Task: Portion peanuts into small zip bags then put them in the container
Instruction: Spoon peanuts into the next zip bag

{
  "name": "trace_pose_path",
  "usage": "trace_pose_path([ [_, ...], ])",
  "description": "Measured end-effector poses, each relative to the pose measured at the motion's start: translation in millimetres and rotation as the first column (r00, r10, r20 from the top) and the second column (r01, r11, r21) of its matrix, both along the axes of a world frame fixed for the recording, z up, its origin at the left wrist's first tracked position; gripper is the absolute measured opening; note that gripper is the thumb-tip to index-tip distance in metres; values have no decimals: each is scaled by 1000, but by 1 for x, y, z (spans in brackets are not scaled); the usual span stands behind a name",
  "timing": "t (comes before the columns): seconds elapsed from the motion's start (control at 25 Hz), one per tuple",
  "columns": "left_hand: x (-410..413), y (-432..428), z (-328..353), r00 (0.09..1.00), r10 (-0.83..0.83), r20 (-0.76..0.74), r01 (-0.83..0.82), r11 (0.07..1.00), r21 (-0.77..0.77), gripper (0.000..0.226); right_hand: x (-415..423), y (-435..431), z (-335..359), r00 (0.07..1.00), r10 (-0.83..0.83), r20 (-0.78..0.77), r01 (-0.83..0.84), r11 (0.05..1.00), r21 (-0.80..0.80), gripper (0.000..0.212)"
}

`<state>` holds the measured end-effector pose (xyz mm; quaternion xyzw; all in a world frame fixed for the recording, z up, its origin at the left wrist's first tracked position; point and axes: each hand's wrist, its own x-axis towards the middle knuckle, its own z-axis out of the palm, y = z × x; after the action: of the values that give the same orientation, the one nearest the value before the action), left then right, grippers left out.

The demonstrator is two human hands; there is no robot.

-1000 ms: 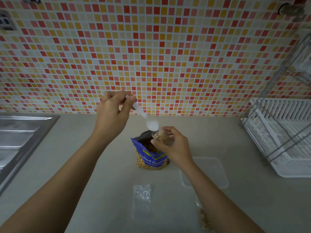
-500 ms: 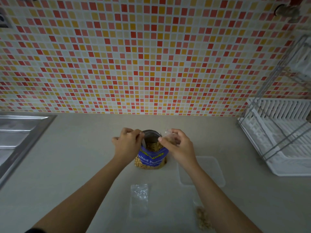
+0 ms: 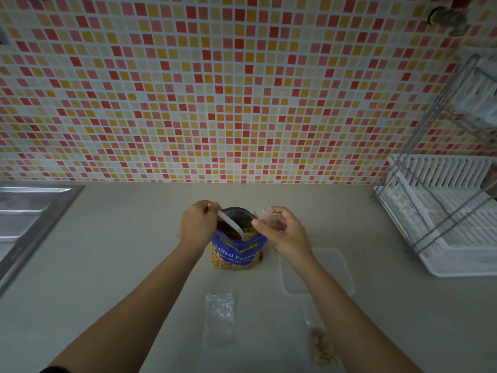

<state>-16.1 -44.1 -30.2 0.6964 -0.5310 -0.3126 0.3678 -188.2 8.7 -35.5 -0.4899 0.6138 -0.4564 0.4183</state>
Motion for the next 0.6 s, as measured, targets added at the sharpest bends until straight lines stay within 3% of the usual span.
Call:
trace_pose_path([
  [0.2, 5, 1, 6, 969, 67, -237, -61, 998, 34, 28, -3, -2, -1, 995, -36, 97, 37, 999, -16, 41],
  [0.36, 19, -6, 4, 927, 131, -351, -103, 990, 98, 28, -6, -3, -2, 997, -44, 56, 47, 998, -47, 40],
  [0.48, 34, -10, 1, 900, 205, -386, -167, 978, 128, 27, -7, 1, 0, 997, -28, -69, 23, 997, -72, 46],
  [0.6, 43, -13, 5, 882, 254, -396, -219, 967, 131, 27, -6, 6, 4, 938, -24, -346, -30, 988, -150, 51],
])
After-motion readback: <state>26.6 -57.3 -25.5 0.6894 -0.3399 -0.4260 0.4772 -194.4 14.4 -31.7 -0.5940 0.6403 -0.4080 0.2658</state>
